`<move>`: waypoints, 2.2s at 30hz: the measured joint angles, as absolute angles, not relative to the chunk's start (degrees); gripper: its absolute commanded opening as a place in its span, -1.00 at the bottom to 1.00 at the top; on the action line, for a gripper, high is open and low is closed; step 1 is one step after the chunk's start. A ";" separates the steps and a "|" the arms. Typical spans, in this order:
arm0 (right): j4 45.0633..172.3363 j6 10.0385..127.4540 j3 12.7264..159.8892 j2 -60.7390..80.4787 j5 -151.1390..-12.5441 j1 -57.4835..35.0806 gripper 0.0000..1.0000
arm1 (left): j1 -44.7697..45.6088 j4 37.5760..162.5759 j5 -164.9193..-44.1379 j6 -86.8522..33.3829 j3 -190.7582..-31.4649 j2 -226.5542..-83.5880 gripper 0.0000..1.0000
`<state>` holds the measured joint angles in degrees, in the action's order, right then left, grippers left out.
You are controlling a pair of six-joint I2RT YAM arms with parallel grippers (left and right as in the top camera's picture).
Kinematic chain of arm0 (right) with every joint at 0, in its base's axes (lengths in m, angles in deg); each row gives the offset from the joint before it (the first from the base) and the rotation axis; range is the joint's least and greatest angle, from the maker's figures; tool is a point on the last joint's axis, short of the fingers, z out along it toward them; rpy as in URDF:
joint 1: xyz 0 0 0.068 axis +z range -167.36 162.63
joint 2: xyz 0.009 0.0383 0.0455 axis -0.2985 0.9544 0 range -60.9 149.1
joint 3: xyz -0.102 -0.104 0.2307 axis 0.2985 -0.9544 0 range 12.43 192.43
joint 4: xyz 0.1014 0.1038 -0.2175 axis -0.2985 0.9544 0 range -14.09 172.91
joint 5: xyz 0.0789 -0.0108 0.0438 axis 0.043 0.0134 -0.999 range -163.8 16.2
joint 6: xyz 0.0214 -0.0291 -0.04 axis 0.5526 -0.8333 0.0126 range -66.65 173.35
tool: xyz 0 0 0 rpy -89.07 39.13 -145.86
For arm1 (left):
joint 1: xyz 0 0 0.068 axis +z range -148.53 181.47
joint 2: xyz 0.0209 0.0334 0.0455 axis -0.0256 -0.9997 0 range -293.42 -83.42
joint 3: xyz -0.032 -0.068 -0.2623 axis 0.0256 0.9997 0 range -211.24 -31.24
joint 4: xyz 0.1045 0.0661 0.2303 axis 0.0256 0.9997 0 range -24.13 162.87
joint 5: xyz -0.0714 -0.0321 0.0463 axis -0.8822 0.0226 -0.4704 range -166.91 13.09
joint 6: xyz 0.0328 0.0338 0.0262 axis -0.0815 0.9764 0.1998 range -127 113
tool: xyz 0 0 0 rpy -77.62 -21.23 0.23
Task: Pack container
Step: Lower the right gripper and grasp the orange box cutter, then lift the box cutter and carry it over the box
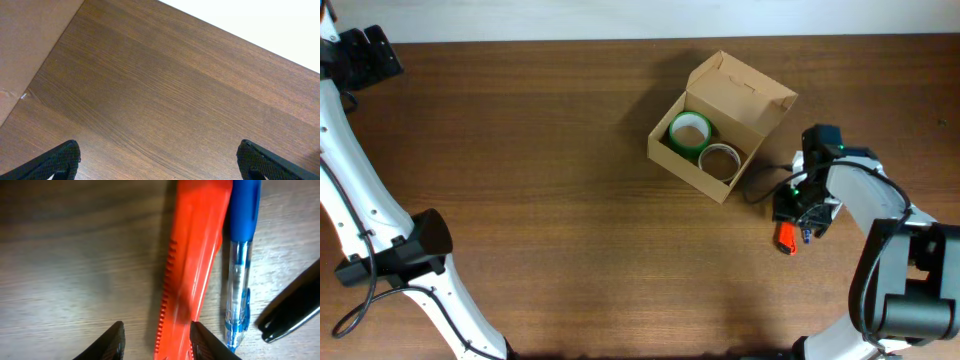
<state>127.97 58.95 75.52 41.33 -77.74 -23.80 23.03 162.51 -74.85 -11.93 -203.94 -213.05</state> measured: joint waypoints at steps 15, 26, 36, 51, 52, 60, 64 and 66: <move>128.56 58.50 79.41 41.20 -75.89 -23.80 -0.12 | 23.03 162.51 -74.85 -11.93 -203.94 -213.05 1.00; 128.47 59.13 79.41 44.02 -75.12 -23.80 -0.10 | 23.03 162.51 -74.85 -11.93 -203.94 -213.05 1.00; 126.39 59.70 78.36 45.55 -75.12 -24.04 -0.10 | 23.03 162.51 -74.85 -11.93 -203.94 -213.05 1.00; 125.17 60.94 75.30 45.33 -75.21 -24.89 -0.87 | 23.03 162.51 -74.85 -11.93 -203.94 -213.05 1.00; 125.15 60.99 75.30 45.31 -75.36 -24.89 -0.88 | 23.03 162.51 -74.85 -11.93 -203.94 -213.05 1.00; 127.99 60.94 76.72 42.84 -77.94 -24.89 -0.92 | 23.03 162.51 -74.85 -11.93 -203.94 -213.05 1.00; 132.32 60.92 83.30 35.85 -78.36 -24.89 -0.92 | 23.03 162.51 -74.87 -11.93 -203.94 -213.05 1.00; 134.61 60.90 88.50 31.45 -78.42 -24.89 -0.92 | 23.03 162.51 -74.85 -11.93 -203.94 -213.05 1.00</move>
